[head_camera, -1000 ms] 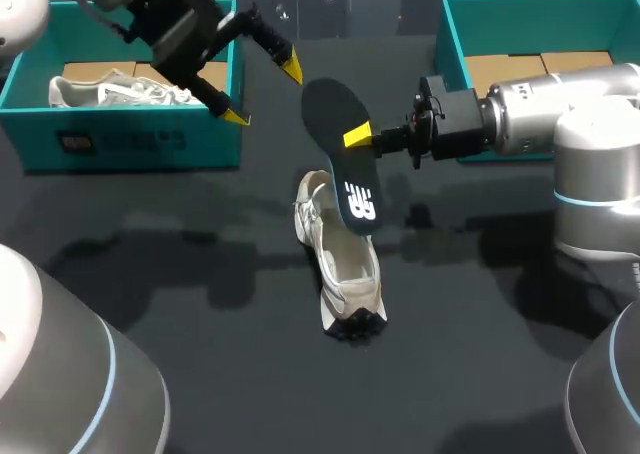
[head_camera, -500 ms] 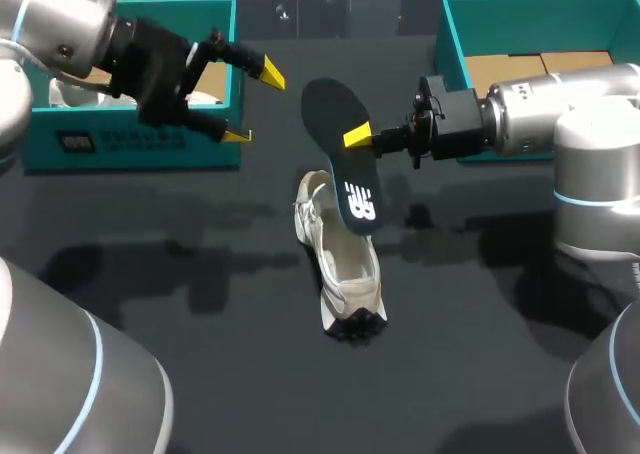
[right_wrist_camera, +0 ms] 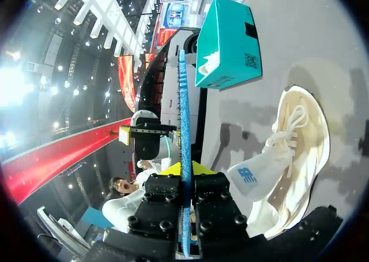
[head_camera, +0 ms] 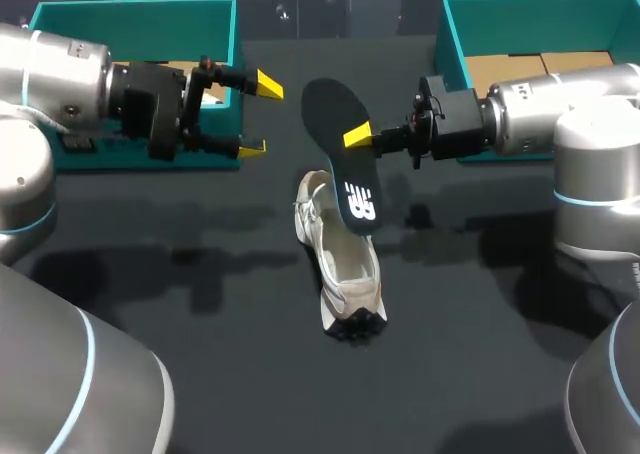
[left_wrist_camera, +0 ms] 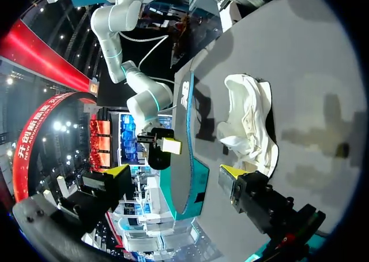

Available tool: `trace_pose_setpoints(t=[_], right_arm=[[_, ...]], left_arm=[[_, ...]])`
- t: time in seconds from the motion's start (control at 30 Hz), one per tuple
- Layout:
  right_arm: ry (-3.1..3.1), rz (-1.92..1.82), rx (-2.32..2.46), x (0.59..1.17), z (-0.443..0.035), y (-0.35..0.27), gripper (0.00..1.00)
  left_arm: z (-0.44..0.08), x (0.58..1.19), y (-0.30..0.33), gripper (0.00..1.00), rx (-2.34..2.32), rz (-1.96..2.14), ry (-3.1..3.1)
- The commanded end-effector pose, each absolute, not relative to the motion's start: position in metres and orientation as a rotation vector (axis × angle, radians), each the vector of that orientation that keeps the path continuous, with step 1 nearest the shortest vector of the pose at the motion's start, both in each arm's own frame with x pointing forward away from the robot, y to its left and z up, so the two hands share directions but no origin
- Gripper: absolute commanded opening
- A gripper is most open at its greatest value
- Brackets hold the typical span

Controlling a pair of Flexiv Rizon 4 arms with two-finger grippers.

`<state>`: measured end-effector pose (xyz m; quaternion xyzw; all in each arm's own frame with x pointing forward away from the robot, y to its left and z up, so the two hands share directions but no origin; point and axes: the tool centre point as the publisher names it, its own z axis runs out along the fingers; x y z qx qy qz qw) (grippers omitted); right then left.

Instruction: Take the shoe out of the shoebox, open the shoe tongue, remove and reinsert the insole, then place the shoe into the shoebox

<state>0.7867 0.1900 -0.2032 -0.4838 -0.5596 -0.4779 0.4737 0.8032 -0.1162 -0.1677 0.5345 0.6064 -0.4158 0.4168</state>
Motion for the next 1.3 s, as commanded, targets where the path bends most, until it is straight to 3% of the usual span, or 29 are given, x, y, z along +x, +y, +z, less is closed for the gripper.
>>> trace_pose_setpoints(t=[0.03,0.37,0.47,0.77,1.0,1.13,1.2,1.3], right_arm=[[-1.361,-1.174,-1.185,0.786,-0.204,0.191,0.00],[-1.280,-1.217,-1.193,0.774,-0.200,0.195,0.00],[-1.270,-1.207,-1.195,0.773,-0.199,0.197,0.00],[-1.234,-1.203,-1.214,0.771,-0.200,0.202,0.00],[-1.216,-1.205,-1.213,0.771,-0.202,0.208,0.00],[-1.217,-1.203,-1.213,0.771,-0.202,0.210,0.00],[-1.214,-1.204,-1.217,0.771,-0.202,0.211,0.00],[-1.211,-1.206,-1.222,0.771,-0.202,0.211,0.00]], left_arm=[[-0.183,0.801,-0.134,1.00,1.249,-1.061,1.476],[-0.196,0.812,-0.148,1.00,1.135,-1.054,1.468],[-0.198,0.814,-0.152,0.87,1.135,-1.047,1.463],[-0.200,0.815,-0.161,0.89,1.139,-1.028,1.421],[-0.204,0.818,-0.169,0.60,1.137,-1.005,1.421],[-0.206,0.820,-0.174,0.56,1.133,-1.001,1.421],[-0.207,0.820,-0.177,0.48,1.132,-1.001,1.419],[-0.207,0.820,-0.181,0.47,1.135,-0.995,1.415]])
